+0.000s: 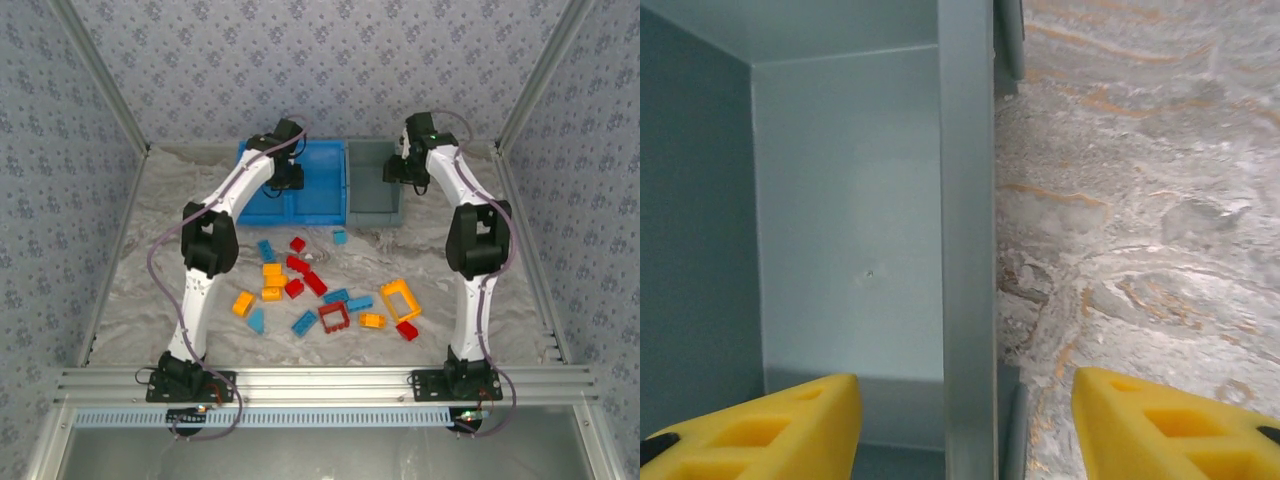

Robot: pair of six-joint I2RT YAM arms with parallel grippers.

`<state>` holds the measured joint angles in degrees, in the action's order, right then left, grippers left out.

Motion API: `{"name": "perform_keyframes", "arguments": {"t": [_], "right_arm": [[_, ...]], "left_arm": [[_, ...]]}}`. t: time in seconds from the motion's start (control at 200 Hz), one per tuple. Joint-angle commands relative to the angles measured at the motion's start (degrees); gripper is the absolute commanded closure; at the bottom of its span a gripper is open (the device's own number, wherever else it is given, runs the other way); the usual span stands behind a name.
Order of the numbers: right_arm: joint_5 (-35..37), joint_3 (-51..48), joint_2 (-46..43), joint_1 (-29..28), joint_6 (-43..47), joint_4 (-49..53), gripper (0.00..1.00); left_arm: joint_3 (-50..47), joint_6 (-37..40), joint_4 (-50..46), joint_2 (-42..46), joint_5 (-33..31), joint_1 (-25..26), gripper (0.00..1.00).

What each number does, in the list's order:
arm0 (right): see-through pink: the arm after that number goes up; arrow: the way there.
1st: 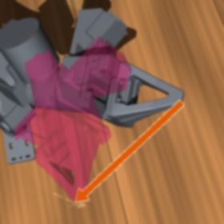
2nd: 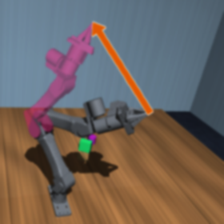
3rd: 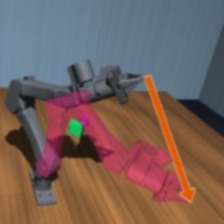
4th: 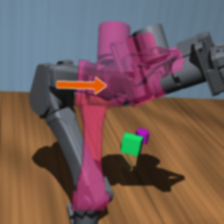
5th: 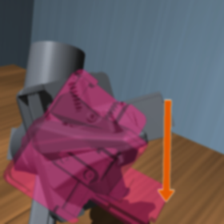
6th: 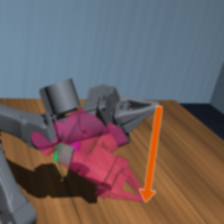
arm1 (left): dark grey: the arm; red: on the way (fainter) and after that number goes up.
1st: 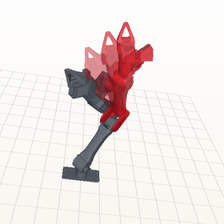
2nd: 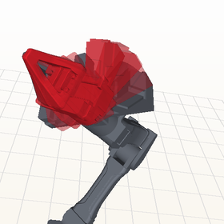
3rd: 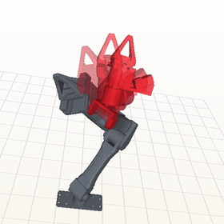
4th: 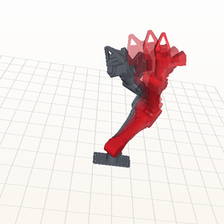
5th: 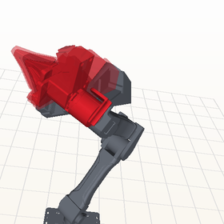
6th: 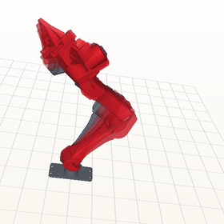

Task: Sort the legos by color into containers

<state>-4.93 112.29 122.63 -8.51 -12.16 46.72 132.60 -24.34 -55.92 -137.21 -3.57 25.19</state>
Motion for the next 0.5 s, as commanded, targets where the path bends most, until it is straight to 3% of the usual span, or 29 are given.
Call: {"name": "perform_keyframes", "arguments": {"t": [0.0, 0.115, 0.2, 0.315, 0.495], "right_arm": [[3.2, -4.2, -10.2, -0.6, -0.7, -1.7, 0.36], [5.9, -12.4, -18.6, -3.2, -1.9, -3.9, 0.34], [7.7, -21.5, -25.1, -7.2, -3.6, -7.1, 0.33], [10.8, -33.5, -31.6, -14.8, -7.2, -11.4, 0.32], [13.8, -43.5, -31.9, -24.5, -12.1, -19.9, 0.28]], "left_arm": [[2.0, -1.8, -1.0, 5.7, 1.4, 0.7, 0.51], [-0.2, -3.4, 0.0, 10.6, -0.3, 1.4, 0.43], [-8.2, -4.9, 4.6, 18.6, -1.8, 2.2, 0.41], [-31.8, -7.7, 19.7, 35.5, -1.4, 5.1, 0.37], [-64.6, -8.7, 36.9, 60.7, -9.7, 17.7, 0.29]]}}
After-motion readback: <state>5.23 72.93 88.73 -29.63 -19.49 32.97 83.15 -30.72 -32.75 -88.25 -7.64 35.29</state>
